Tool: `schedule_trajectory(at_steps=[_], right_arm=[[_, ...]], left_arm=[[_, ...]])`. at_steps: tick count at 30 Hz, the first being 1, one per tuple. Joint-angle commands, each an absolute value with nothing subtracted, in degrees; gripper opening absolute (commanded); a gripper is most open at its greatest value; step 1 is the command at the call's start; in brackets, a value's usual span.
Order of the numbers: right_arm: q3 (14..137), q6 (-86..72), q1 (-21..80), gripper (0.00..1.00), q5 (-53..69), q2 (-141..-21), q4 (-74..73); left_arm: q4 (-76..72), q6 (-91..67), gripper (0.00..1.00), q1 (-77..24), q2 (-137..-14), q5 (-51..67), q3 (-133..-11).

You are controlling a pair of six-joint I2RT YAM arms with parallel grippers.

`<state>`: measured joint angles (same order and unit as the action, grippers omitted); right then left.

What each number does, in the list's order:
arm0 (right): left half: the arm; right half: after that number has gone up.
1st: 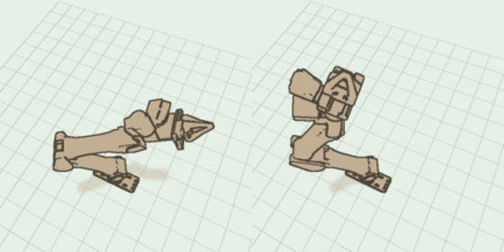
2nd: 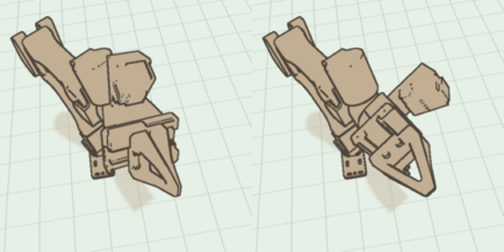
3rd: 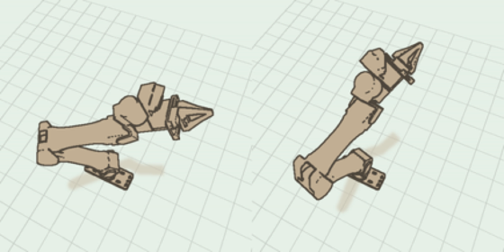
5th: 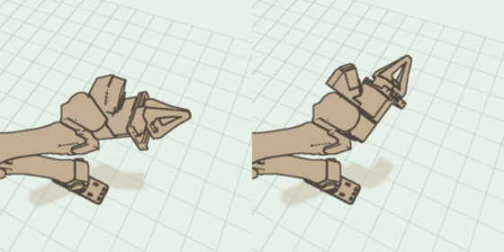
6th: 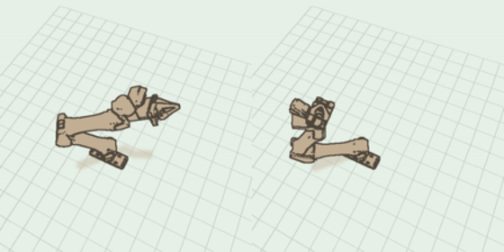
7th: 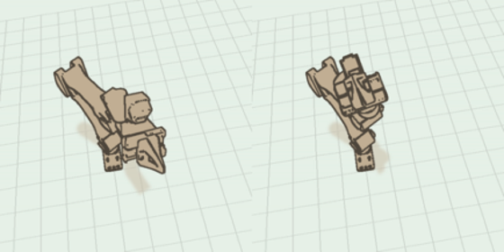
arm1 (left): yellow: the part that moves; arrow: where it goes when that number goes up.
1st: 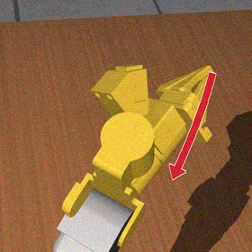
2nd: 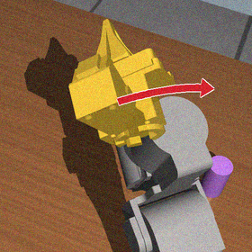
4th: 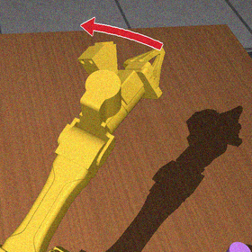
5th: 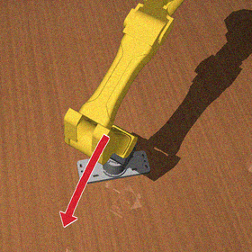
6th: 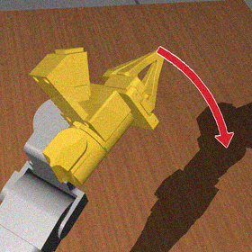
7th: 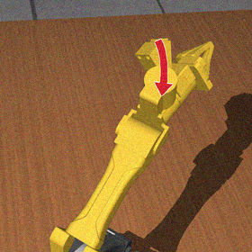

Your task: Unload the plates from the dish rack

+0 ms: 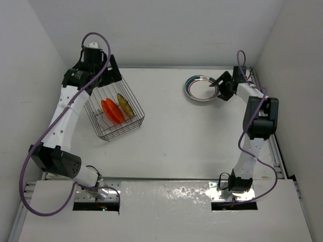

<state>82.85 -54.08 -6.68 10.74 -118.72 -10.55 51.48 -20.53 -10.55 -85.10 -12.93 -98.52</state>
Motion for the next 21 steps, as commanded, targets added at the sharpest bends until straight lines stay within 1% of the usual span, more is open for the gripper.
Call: schedule_trajectory(at_steps=[1,2,3,5,7,8,10,12,14,15,17,18,19,21], right_arm=[[91.04,-48.00,-5.89,0.82,14.77,-120.41,-16.76],[91.14,-46.16,-5.71,0.92,14.50,-120.41,-20.01],[91.14,-45.62,-5.45,0.99,13.02,-119.80,-22.13],[90.97,-42.99,-5.01,0.99,10.56,-118.83,-27.73],[90.79,-39.83,-3.96,0.99,5.56,-116.73,-30.31],[91.31,-39.21,-3.69,0.99,3.19,-116.28,-34.67],[91.67,-36.84,-2.03,0.99,0.19,-114.36,-37.25],[89.14,-34.47,0.77,0.99,-1.23,-110.51,-36.92],[87.02,-32.88,3.77,0.99,-0.27,-107.07,-32.54],[84.66,-31.04,7.09,0.99,1.56,-105.22,-29.82],[84.72,-29.54,14.38,0.99,7.10,-101.08,-24.71],[86.47,-27.01,17.20,0.99,7.73,-100.55,-24.44],[88.57,-25.33,23.67,0.99,7.30,-101.07,-25.74],[95.60,-21.72,29.50,0.99,6.59,-102.91,-27.67]], left_arm=[[54.40,-18.90,1.00,-10.72,-84.37,-13.97,-98.61],[55.36,-18.98,1.00,-10.72,-84.55,-14.84,-98.35],[55.81,-19.16,1.00,-10.64,-84.90,-15.46,-98.26],[57.38,-19.51,1.00,-10.90,-85.60,-17.48,-98.35],[58.70,-19.86,1.00,-11.16,-86.92,-19.24,-98.79],[60.54,-20.73,1.00,-11.34,-87.53,-21.68,-99.49],[61.87,-22.31,1.00,-11.42,-88.50,-24.33,-99.76],[62.75,-24.25,1.00,-11.43,-87.90,-28.11,-99.14],[62.67,-25.66,1.00,-11.43,-87.02,-30.75,-97.56],[62.49,-26.10,1.00,-11.43,-86.40,-30.94,-97.04],[63.71,-28.37,1.00,-11.34,-86.31,-33.03,-95.98],[64.68,-31.43,1.00,-11.34,-86.13,-34.70,-95.89],[66.34,-33.29,1.00,-11.34,-85.26,-38.28,-95.28],[68.98,-39.69,1.00,-10.90,-84.21,-42.34,-94.31]])
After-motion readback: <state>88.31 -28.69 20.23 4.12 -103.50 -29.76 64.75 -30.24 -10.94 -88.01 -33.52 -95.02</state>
